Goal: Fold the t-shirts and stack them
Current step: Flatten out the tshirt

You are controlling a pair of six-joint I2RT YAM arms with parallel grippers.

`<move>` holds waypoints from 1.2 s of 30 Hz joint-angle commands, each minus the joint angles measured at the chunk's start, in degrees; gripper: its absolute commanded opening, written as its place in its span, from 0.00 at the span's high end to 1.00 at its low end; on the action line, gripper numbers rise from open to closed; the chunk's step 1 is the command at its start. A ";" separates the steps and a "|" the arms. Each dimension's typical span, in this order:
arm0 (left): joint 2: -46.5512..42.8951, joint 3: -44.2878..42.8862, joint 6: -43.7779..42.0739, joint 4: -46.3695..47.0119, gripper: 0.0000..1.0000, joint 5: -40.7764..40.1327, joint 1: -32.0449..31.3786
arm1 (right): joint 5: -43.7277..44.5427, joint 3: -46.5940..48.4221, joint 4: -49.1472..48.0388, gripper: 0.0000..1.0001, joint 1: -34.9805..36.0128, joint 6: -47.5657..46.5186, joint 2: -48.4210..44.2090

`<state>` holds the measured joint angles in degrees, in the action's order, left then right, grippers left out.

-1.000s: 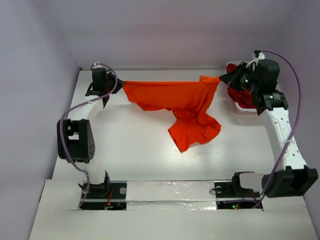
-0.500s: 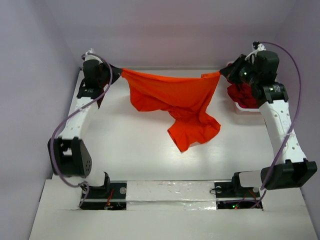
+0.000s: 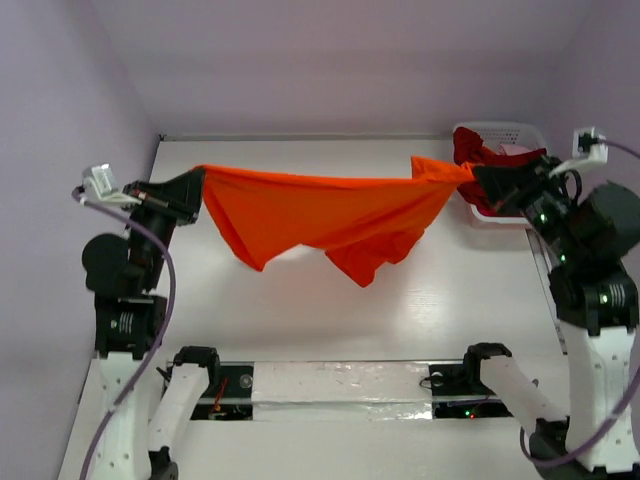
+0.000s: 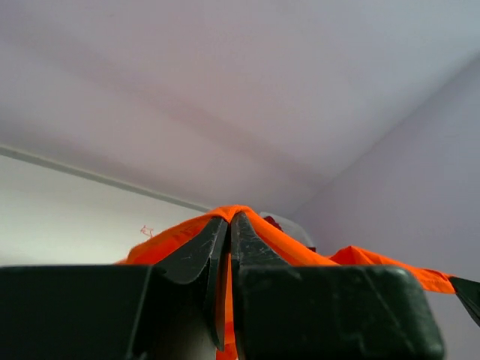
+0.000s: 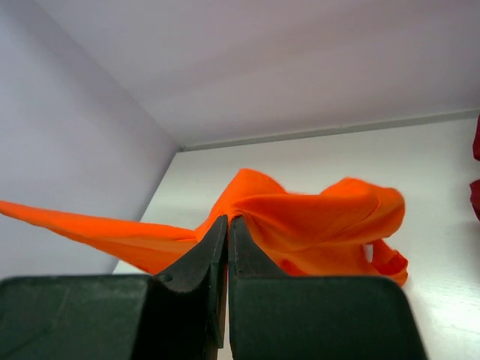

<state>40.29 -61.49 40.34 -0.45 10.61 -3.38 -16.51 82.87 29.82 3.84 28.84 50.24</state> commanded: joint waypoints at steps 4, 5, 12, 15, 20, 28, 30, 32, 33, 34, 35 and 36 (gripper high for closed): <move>-16.78 5.41 1.58 -6.48 1.00 2.92 0.12 | 3.06 -6.40 4.01 1.00 0.38 -3.18 -17.26; -18.74 5.33 1.59 -7.63 1.00 2.92 0.12 | 2.98 -7.54 5.67 1.00 0.38 -3.26 -19.45; -29.03 -0.64 -0.09 -17.39 1.00 -2.08 -3.57 | 4.90 -6.15 13.23 1.00 3.01 -3.00 -34.50; -29.93 -6.69 0.88 -20.81 1.00 -2.79 -4.09 | 5.70 -3.95 16.30 1.00 3.55 -3.27 -36.26; -31.59 -11.80 3.34 -25.30 1.00 -4.89 -5.50 | 3.77 -2.72 17.90 1.00 3.55 -0.19 -41.27; -35.81 -12.87 8.97 -31.79 1.00 -12.26 -5.50 | 4.82 0.72 21.77 1.00 3.55 0.51 -42.42; -35.55 -10.59 8.80 -31.72 1.00 -15.09 -5.50 | 5.00 -1.29 18.72 1.00 3.55 1.30 -42.15; -35.20 -6.37 8.53 -29.36 1.00 -15.53 -5.50 | 4.56 -3.32 15.37 1.00 3.55 2.62 -41.72; -35.02 -4.97 8.27 -28.22 1.00 -15.62 -4.98 | 4.47 -5.07 12.39 1.00 3.55 2.71 -41.28; -34.41 -2.69 7.66 -25.94 1.00 -15.53 -4.97 | 4.73 -5.87 11.23 1.00 3.55 2.80 -40.75; -33.88 -1.88 7.04 -25.57 1.00 -16.06 -4.97 | 4.91 -6.57 10.26 1.00 3.55 2.63 -39.27; -33.44 -1.00 6.69 -24.61 1.00 -16.15 -4.97 | 4.65 -7.36 7.99 1.00 3.55 2.36 -38.29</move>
<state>4.43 -64.58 47.86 -30.28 -0.27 -8.54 -14.13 77.23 46.83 6.96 30.96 8.56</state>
